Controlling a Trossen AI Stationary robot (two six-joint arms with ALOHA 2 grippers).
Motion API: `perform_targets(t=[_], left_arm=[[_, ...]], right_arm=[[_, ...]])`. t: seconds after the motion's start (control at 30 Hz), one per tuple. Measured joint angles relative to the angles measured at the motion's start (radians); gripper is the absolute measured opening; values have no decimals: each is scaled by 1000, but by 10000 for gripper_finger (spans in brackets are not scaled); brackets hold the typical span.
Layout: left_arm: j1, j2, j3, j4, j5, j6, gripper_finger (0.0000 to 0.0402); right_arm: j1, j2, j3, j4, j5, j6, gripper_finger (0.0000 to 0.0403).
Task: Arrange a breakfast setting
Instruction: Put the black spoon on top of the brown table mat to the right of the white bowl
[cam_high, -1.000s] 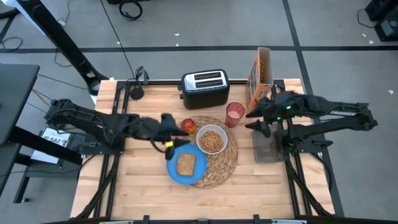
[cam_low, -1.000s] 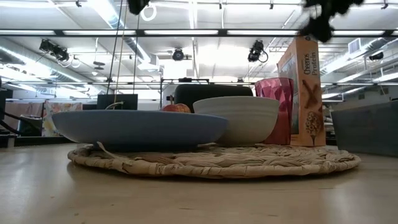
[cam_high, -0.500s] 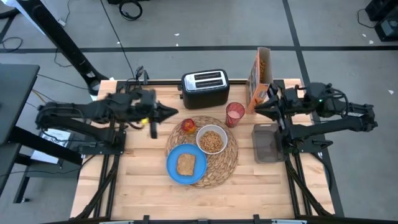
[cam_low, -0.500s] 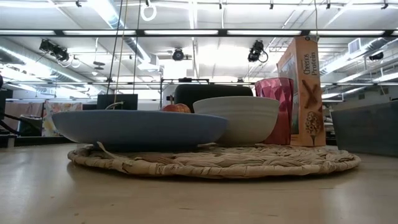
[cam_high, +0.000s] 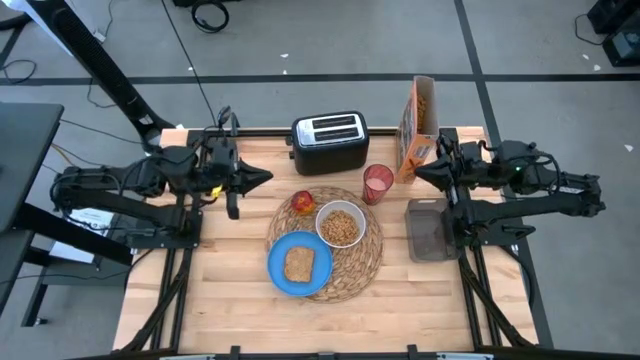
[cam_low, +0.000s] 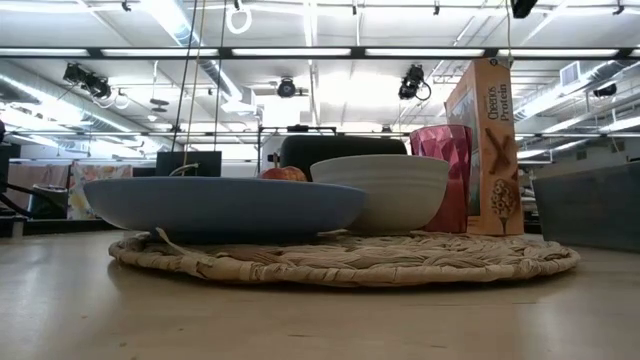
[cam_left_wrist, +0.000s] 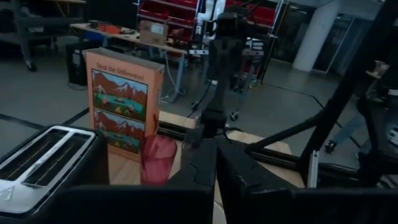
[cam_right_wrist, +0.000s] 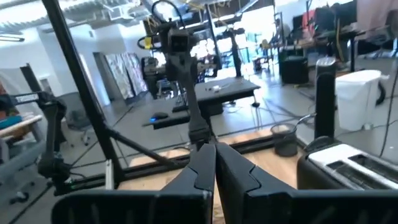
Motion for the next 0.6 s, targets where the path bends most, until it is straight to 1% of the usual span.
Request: perform_targets(t=[0.03, 0.1, 0.2, 0.33, 0.47, 0.6], left_arm=[[0, 2, 1, -13, 9, 14, 19], [0, 5, -1, -54, 15, 77, 19], [1, -10, -40, -37, 12, 113, 19], [-3, -85, -160, 55, 22, 141, 20], [-5, -184, -277, 79, 24, 155, 20], [-5, -273, -373, 84, 25, 162, 20]], right_arm=[[0, 5, 0, 8, 7, -8, 19], [0, 13, 1, 11, 3, -76, 19], [4, 8, 0, -19, -14, -142, 18], [3, -32, 0, -108, -25, -163, 18], [4, -70, -2, -175, -61, -198, 18], [3, -116, -63, -130, -69, -224, 18]])
